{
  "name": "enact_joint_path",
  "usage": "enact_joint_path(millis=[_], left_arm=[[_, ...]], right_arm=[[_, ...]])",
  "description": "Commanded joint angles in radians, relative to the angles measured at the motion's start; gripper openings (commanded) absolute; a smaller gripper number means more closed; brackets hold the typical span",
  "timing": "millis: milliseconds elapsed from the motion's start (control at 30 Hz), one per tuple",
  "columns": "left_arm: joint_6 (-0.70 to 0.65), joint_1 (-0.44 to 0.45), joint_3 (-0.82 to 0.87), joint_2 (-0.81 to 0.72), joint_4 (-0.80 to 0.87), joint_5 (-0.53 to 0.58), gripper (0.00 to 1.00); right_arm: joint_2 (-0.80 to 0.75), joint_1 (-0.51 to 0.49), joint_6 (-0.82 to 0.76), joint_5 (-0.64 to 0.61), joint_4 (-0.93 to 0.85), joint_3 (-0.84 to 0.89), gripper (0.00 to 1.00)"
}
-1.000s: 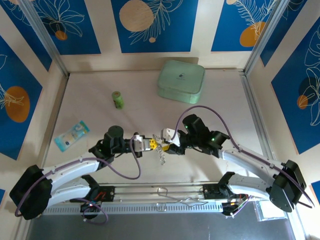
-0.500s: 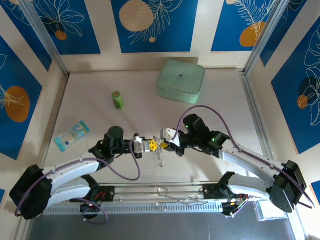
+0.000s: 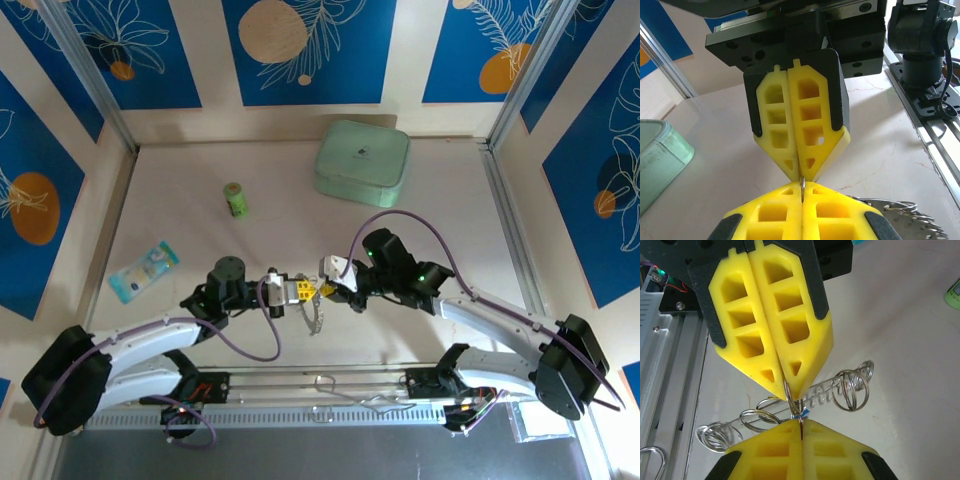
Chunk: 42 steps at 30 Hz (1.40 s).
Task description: Put the keys on the keyring
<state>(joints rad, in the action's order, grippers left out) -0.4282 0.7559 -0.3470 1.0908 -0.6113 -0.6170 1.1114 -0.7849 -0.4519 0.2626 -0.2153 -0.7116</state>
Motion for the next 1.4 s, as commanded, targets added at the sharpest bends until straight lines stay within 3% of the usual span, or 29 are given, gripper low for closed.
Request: enact_joint_path(millis=[0, 67, 167, 533, 1367], left_arm=[[0.062, 0.009, 0.013, 0.018, -0.178, -0.038, 0.0], [0.085, 0.009, 0.025, 0.038, -0.221, -0.037, 0.0], [0.121, 0.009, 0.034, 0.069, -0.28, -0.043, 0.0], [0.221, 0.01, 0.032, 0.17, -0.437, -0.086, 0.0], [0.206, 0.009, 0.039, 0.131, -0.393, -0.1, 0.0]], right_arm=[[-0.032, 0.008, 0.046, 0.029, 0.051, 0.037, 0.06], [-0.081, 0.025, 0.057, 0.072, 0.099, 0.064, 0.19], [-0.133, 0.055, 0.068, 0.145, 0.173, 0.109, 0.27], [-0.065, 0.061, 0.052, 0.153, 0.205, 0.111, 0.23], [-0.093, 0.046, 0.06, 0.13, 0.228, 0.136, 0.19]])
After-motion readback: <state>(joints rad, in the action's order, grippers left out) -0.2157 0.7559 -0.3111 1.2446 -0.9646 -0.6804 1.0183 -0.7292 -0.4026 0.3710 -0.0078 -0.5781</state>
